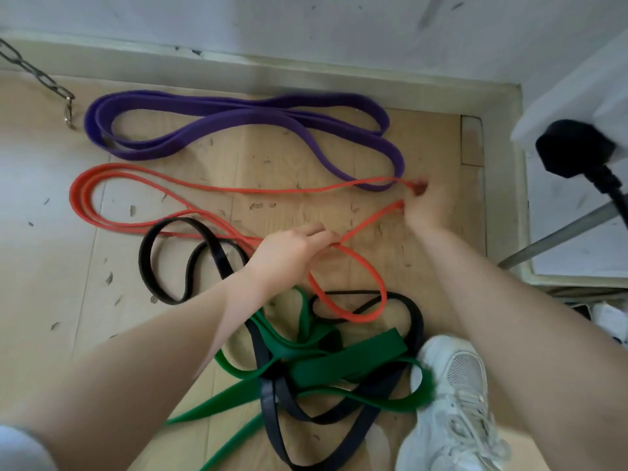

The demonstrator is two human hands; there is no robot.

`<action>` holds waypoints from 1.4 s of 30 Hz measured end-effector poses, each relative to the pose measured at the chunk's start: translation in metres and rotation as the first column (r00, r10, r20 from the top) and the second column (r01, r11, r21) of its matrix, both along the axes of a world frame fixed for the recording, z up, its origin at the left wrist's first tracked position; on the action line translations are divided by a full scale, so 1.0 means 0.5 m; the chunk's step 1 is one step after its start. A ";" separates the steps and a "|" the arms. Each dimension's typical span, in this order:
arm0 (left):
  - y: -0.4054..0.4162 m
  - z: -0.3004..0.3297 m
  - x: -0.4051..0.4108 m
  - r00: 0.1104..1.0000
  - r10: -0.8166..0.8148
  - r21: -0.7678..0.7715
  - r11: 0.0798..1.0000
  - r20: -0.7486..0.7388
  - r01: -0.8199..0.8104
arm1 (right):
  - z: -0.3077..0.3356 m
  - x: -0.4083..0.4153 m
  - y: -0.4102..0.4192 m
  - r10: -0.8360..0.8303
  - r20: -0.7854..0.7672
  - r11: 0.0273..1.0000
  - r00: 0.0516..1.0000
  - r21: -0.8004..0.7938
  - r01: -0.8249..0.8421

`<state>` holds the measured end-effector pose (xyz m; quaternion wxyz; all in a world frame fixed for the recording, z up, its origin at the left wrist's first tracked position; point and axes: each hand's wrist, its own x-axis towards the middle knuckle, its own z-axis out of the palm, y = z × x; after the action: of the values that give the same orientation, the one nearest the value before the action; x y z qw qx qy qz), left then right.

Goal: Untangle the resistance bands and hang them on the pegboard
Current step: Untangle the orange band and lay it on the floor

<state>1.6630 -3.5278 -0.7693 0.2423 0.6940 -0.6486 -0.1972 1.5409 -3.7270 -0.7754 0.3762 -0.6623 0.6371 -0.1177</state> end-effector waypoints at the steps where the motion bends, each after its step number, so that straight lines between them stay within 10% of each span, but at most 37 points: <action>1: -0.005 -0.003 -0.003 0.999 0.042 0.027 0.999 -0.006 -0.042 | 0.001 0.004 -0.011 -0.033 -0.008 0.999 0.999 0.012 0.033; 6: -0.007 -0.020 -0.026 0.981 0.196 0.258 0.947 -0.002 -0.189 | 0.026 -0.028 0.096 0.341 -0.051 0.937 0.939 -0.061 -0.344; 11: 0.021 -0.043 -0.016 0.969 0.080 0.456 0.871 0.235 -0.183 | -0.014 -0.086 0.186 0.843 -0.351 0.487 0.408 0.177 -0.855; 18: 0.077 -0.056 0.049 0.945 0.080 0.435 0.873 0.318 -0.220 | -0.014 -0.042 0.171 0.778 -0.485 0.504 0.399 0.104 -0.857; 22: 0.090 -0.054 0.095 0.918 0.227 0.385 0.855 0.325 -0.348 | -0.002 -0.019 0.147 0.655 -0.358 0.708 0.665 -0.015 -0.706; 27: 0.102 -0.047 0.114 0.932 0.185 0.420 0.853 0.313 -0.310 | 0.007 -0.023 0.151 0.538 -0.659 0.664 0.526 -0.054 -0.746; 30: 0.118 -0.037 0.120 0.936 0.184 0.410 0.861 0.300 -0.301 | 0.018 0.001 0.215 0.711 -0.518 0.537 0.475 -0.036 -0.843; 34: 0.147 -0.025 0.145 0.905 0.201 0.451 0.813 0.376 -0.368 | 0.008 0.052 0.278 0.911 -0.370 0.223 0.185 0.064 -0.973; 42: 0.202 -0.013 0.171 0.825 0.284 0.510 0.675 0.488 -0.534 | -0.002 0.134 0.295 0.915 -0.348 0.255 0.204 0.106 -0.961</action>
<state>1.7483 -3.4270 -0.7756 -0.0906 0.8872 -0.4025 -0.2065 1.6078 -3.5795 -0.7765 0.2078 -0.9441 0.1477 0.2089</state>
